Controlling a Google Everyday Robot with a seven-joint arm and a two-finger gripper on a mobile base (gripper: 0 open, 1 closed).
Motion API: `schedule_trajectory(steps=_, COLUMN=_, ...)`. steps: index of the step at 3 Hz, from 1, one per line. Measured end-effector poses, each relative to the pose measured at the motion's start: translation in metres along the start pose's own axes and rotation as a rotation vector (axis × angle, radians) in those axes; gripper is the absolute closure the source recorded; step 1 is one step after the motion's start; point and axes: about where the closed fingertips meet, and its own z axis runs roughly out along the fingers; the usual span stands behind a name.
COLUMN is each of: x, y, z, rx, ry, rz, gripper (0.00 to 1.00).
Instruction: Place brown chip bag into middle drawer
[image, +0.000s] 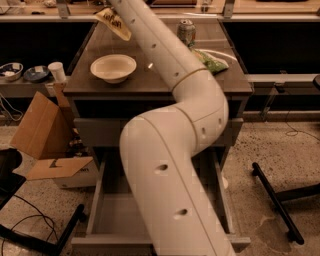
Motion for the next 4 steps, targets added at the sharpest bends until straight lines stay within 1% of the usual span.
schedule_trajectory(steps=1, x=0.052, y=-0.011, z=-0.048, rx=0.082, ry=0.029, rz=0.058, gripper=1.00)
schedule_trajectory(steps=2, x=0.088, y=-0.007, z=-0.099, rx=0.089, ry=0.065, rz=0.097, gripper=1.00)
schedule_trajectory(steps=3, x=0.120, y=0.011, z=-0.166, rx=0.088, ry=0.094, rz=0.168, gripper=1.00)
schedule_trajectory(steps=4, x=0.126, y=0.053, z=-0.234, rx=0.049, ry=0.095, rz=0.219, gripper=1.00)
